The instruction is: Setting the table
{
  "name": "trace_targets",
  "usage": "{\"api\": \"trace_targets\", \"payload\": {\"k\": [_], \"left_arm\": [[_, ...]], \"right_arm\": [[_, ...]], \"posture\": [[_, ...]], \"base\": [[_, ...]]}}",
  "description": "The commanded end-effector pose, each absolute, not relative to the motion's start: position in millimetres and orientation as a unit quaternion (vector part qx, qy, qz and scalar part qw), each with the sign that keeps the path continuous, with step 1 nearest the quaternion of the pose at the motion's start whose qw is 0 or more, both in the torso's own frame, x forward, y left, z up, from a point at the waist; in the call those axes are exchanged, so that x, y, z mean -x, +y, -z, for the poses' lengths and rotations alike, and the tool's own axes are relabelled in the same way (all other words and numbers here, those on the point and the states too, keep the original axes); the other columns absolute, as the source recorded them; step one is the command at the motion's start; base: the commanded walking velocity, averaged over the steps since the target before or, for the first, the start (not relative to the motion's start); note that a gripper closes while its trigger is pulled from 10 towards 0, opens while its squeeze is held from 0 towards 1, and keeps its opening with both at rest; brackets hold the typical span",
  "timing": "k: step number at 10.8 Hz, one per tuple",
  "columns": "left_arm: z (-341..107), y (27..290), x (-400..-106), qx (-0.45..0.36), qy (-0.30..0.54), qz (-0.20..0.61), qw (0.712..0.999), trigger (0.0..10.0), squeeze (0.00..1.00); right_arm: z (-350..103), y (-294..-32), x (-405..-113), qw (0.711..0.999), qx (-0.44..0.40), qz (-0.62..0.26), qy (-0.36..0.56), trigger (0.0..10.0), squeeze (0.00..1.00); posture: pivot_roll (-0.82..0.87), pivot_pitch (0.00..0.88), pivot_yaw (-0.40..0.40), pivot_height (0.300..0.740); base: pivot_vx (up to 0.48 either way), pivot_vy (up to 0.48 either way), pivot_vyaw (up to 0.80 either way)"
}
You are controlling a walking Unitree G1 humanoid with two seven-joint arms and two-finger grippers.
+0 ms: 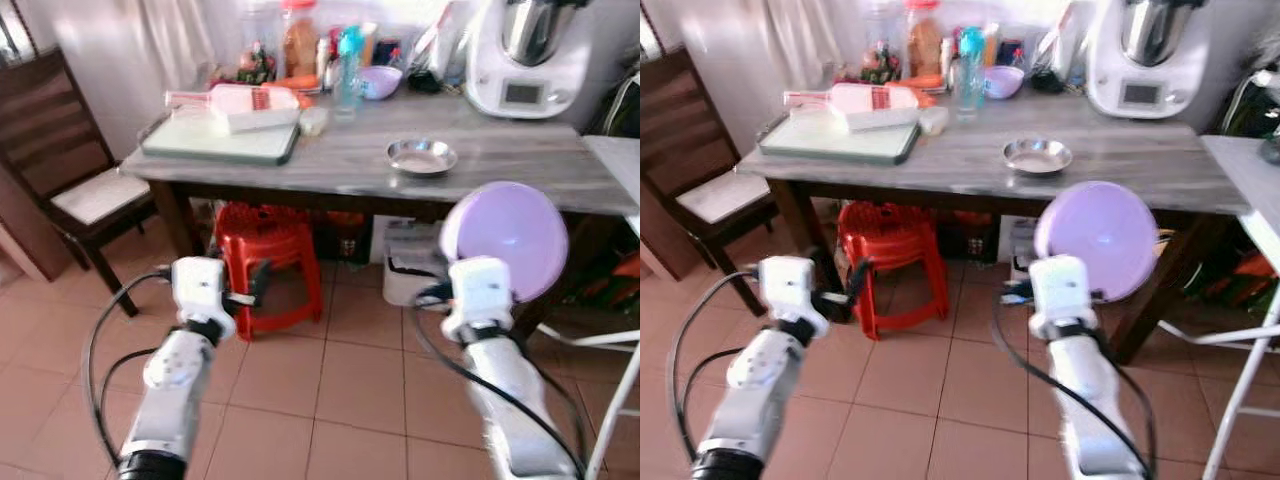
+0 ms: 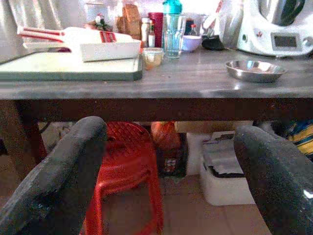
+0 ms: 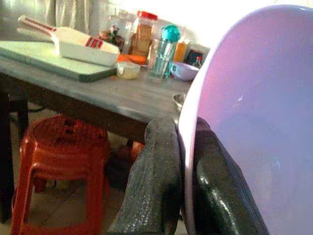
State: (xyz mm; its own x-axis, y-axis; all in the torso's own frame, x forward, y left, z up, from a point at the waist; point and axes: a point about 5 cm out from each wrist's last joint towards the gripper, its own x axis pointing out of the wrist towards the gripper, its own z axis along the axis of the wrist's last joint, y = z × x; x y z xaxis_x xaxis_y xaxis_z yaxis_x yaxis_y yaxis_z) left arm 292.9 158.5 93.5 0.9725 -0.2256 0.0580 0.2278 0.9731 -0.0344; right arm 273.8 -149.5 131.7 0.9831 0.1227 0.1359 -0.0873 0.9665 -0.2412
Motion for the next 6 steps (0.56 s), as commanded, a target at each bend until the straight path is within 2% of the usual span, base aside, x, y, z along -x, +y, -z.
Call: {"api": "trace_targets", "payload": {"k": [1,3,6], "left_arm": [[-96.1,151.5,-295.7,0.023,-0.029,0.125,0.991,10.0,0.00],[-96.2,150.2,-296.7,0.025,-0.030,0.126,0.991,10.0,0.00],[-96.1,148.0,-298.2,0.027,-0.031,0.128,0.991,10.0,0.00]], "right_arm": [[-135.5,-156.3,-275.4,0.988,0.127,-0.042,-0.080,10.0,0.00],[-137.0,-156.9,-277.4,0.987,0.128,-0.043,-0.083,10.0,0.00],[-137.9,-155.5,-280.0,0.987,0.129,-0.049,-0.086,10.0,0.00]], "posture": [[-0.01,0.004,0.017,0.740],[-0.01,0.000,0.011,0.740],[-0.01,0.000,0.008,0.740]], "base": [[0.352,0.000,0.00],[0.352,0.000,0.48],[0.355,0.000,0.00]]}}
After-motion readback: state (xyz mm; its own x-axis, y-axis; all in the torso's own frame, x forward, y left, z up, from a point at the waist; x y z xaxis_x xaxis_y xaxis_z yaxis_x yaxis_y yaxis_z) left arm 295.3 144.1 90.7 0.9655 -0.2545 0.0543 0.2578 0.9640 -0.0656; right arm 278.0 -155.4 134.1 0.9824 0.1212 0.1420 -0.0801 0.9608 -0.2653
